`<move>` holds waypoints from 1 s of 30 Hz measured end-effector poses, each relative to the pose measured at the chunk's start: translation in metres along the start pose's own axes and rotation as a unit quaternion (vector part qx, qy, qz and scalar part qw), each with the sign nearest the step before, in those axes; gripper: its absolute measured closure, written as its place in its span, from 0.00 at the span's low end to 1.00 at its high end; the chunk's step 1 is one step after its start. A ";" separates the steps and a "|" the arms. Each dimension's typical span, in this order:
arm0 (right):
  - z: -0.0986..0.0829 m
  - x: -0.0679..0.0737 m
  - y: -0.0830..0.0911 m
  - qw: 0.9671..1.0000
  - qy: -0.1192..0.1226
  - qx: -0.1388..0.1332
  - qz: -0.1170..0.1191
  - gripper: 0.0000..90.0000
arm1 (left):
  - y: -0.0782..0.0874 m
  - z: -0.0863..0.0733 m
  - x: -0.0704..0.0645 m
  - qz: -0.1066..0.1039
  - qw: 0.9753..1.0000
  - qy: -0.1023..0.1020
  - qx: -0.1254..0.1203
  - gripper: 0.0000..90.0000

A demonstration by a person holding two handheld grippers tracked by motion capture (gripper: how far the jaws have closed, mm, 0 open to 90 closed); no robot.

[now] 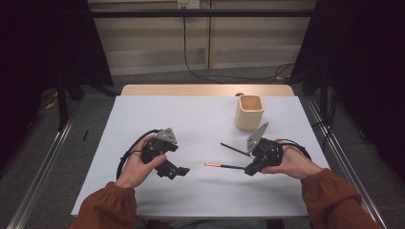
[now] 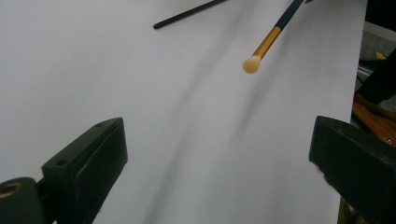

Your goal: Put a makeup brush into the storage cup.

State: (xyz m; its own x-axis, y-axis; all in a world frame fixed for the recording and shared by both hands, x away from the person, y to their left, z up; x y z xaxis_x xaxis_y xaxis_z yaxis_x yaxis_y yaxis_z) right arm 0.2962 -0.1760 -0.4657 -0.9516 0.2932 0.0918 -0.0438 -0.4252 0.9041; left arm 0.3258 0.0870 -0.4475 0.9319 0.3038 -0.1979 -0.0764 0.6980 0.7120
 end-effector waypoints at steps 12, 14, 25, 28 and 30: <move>-0.003 0.002 0.002 0.999 -0.031 -0.036 -0.009 0.95 | 0.009 -0.011 -0.001 0.015 0.999 0.014 -0.041 0.04; -0.003 0.002 0.002 0.998 -0.033 -0.044 -0.012 0.95 | 0.010 -0.014 -0.001 0.013 0.999 0.015 -0.042 0.04; -0.008 0.009 -0.001 0.995 -0.048 -0.090 -0.013 0.95 | 0.017 -0.022 0.002 0.019 0.997 0.032 -0.066 0.04; -0.009 0.012 -0.002 0.992 -0.053 -0.114 -0.017 0.95 | 0.017 -0.023 0.002 0.022 0.997 0.032 -0.070 0.04; -0.010 0.012 -0.001 0.989 -0.061 -0.130 -0.019 0.95 | 0.017 -0.022 0.002 0.025 0.997 0.031 -0.073 0.04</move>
Point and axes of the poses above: each handheld gripper's, and its own axes: y roughly backward along the jaws, z roughly out of its top, x roughly to its left, the point moved 7 cm from there along -y, roughly forward along the jaws, and after that the axes turned 4 degrees about -z, right-handed, at the moved point
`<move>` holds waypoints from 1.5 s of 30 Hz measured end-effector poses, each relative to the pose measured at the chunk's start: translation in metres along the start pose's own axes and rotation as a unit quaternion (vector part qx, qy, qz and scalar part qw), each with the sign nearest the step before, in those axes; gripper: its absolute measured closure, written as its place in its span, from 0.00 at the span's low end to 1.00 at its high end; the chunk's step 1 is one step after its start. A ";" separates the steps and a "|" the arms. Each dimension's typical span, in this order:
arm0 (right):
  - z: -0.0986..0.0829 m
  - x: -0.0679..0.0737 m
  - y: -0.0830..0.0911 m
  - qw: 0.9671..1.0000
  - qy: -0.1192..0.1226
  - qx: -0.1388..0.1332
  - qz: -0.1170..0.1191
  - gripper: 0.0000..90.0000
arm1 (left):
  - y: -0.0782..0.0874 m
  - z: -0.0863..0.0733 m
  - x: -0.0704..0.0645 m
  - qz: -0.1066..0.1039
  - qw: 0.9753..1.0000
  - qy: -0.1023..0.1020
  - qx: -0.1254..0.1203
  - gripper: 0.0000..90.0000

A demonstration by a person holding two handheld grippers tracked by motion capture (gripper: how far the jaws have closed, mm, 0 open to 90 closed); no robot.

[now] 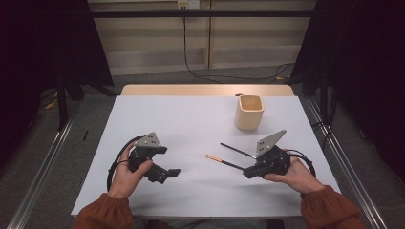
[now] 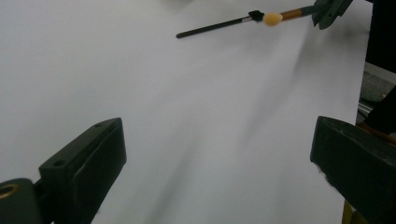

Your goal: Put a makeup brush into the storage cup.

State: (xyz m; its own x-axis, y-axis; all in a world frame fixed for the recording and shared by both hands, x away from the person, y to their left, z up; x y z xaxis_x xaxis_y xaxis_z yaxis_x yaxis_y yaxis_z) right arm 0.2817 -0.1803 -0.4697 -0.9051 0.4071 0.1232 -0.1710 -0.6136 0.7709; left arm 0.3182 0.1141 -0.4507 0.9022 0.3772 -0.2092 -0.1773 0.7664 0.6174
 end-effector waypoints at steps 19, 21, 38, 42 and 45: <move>0.009 0.002 -0.003 0.991 -0.023 -0.129 -0.006 0.95 | -0.001 -0.003 -0.001 0.001 1.000 0.002 -0.010 0.04; 0.011 0.003 -0.002 0.989 -0.021 -0.146 -0.004 0.95 | -0.001 -0.004 -0.001 0.002 1.000 0.002 -0.012 0.04; 0.021 0.002 0.007 0.971 -0.034 -0.238 -0.003 0.95 | -0.002 -0.005 0.000 0.003 1.000 0.005 -0.027 0.04; 0.022 0.003 0.007 0.969 -0.031 -0.244 -0.006 0.95 | -0.001 -0.005 0.001 0.009 0.999 0.003 -0.036 0.04; 0.022 0.003 0.008 0.968 -0.032 -0.247 -0.008 0.95 | -0.001 -0.004 0.000 0.004 0.999 0.004 -0.043 0.04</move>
Point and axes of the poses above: each handheld gripper's, and its own axes: y roughly backward along the jaws, z roughly out of its top, x roughly to its left, the point moved 7 cm from there along -y, roughly forward along the jaws, and after that the axes turned 4 degrees about -z, right-handed, at the moved point
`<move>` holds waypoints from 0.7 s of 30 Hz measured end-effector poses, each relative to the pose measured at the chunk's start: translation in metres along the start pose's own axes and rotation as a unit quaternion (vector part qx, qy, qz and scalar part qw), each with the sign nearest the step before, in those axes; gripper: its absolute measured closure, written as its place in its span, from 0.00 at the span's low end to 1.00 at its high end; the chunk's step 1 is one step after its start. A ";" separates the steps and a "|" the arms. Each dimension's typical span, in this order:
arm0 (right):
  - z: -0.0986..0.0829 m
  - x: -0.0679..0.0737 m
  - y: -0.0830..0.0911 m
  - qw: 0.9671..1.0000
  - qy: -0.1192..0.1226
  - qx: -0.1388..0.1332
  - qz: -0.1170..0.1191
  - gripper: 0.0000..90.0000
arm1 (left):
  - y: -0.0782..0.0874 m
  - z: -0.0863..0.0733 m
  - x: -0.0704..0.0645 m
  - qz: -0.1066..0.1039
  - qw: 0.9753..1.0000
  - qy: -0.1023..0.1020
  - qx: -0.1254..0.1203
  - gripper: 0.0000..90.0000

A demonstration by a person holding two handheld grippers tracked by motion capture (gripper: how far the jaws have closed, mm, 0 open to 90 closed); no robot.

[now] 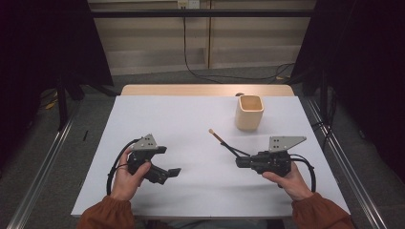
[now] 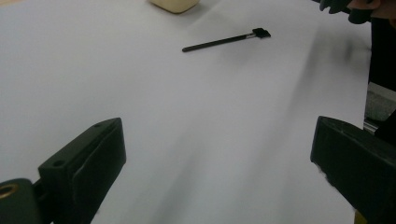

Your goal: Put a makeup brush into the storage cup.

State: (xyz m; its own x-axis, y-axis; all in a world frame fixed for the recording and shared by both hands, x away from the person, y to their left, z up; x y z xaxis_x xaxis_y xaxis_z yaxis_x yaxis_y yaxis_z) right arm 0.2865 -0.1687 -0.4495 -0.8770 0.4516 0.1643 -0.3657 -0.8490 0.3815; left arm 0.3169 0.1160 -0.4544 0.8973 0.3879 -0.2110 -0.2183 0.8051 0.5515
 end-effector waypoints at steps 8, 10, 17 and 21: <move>0.004 0.000 0.002 1.000 0.000 -0.013 -0.002 0.95 | -0.002 0.011 -0.009 -0.016 0.999 -0.002 -0.041 0.03; 0.005 0.001 0.003 1.000 0.002 -0.016 -0.002 0.95 | -0.004 0.015 -0.011 -0.026 0.998 0.001 -0.055 0.03; 0.006 0.003 0.002 1.000 0.004 -0.019 0.003 0.95 | -0.014 0.026 -0.018 -0.031 0.996 -0.010 -0.078 0.03; 0.006 0.003 0.001 1.000 0.007 -0.020 0.004 0.95 | -0.020 0.033 -0.022 -0.035 0.996 -0.024 -0.084 0.03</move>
Point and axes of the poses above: each handheld gripper's, and its own axes: y roughly backward along the jaws, z roughly out of its top, x roughly to its left, the point moved 7 cm from there along -y, roughly forward along the jaws, and after that the axes turned 4 degrees about -z, right-handed, at the moved point
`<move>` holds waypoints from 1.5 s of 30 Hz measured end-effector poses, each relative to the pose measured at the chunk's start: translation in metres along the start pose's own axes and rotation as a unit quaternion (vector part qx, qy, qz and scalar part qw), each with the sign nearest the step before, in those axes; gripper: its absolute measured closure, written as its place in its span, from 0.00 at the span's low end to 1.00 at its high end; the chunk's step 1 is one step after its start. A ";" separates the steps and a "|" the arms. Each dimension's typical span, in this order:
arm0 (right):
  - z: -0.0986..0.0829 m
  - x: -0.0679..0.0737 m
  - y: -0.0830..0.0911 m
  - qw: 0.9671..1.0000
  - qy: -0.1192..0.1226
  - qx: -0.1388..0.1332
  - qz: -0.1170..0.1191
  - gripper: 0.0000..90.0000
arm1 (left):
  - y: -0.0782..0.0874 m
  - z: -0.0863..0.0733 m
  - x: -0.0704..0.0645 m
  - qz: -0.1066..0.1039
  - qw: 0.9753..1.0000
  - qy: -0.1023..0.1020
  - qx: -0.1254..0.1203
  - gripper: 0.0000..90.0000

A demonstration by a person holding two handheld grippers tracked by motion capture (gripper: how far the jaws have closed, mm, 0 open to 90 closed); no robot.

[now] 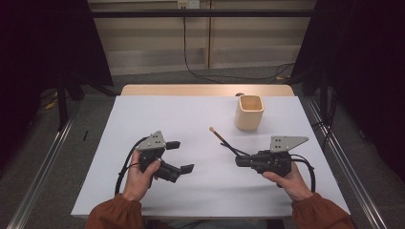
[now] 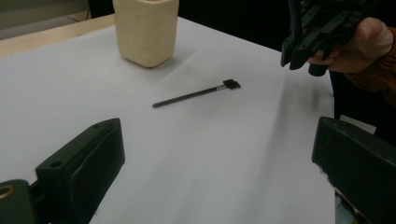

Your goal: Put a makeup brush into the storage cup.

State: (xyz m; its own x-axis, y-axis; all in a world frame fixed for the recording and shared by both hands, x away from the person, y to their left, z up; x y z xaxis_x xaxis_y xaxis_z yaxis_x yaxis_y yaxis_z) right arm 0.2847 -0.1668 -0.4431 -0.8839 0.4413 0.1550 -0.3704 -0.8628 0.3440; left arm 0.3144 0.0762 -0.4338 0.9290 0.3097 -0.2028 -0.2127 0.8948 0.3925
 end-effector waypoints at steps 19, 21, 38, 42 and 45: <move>-0.001 0.002 -0.005 1.000 0.003 0.004 0.005 0.95 | -0.022 0.033 -0.019 -0.035 0.998 -0.007 -0.051 0.03; -0.001 0.002 -0.005 1.000 0.005 0.004 0.008 0.95 | -0.025 0.034 -0.021 -0.046 0.997 -0.008 -0.053 0.03; -0.002 0.005 -0.008 1.000 0.014 0.013 0.013 0.95 | -0.041 0.040 -0.029 -0.056 0.997 -0.013 -0.054 0.03; -0.002 0.004 -0.007 1.000 0.014 0.012 0.011 0.95 | -0.045 0.041 -0.031 -0.053 0.997 -0.025 -0.050 0.05; -0.001 0.004 -0.007 1.000 0.013 0.009 0.010 0.95 | -0.046 0.043 -0.030 -0.044 0.997 -0.031 -0.050 0.11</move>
State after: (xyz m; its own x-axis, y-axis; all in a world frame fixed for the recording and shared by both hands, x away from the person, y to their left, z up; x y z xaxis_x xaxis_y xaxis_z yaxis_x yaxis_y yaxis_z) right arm 0.2832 -0.1596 -0.4458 -0.8986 0.4168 0.1373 -0.3473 -0.8666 0.3583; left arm 0.3094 0.0117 -0.4073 0.9616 0.2102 -0.1764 -0.1549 0.9464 0.2834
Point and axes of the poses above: each handheld gripper's, and its own axes: y roughly backward along the jaws, z roughly out of its top, x roughly to its left, the point moved 7 cm from there along -y, roughly forward along the jaws, and after that the axes turned 4 degrees about -z, right-handed, at the moved point
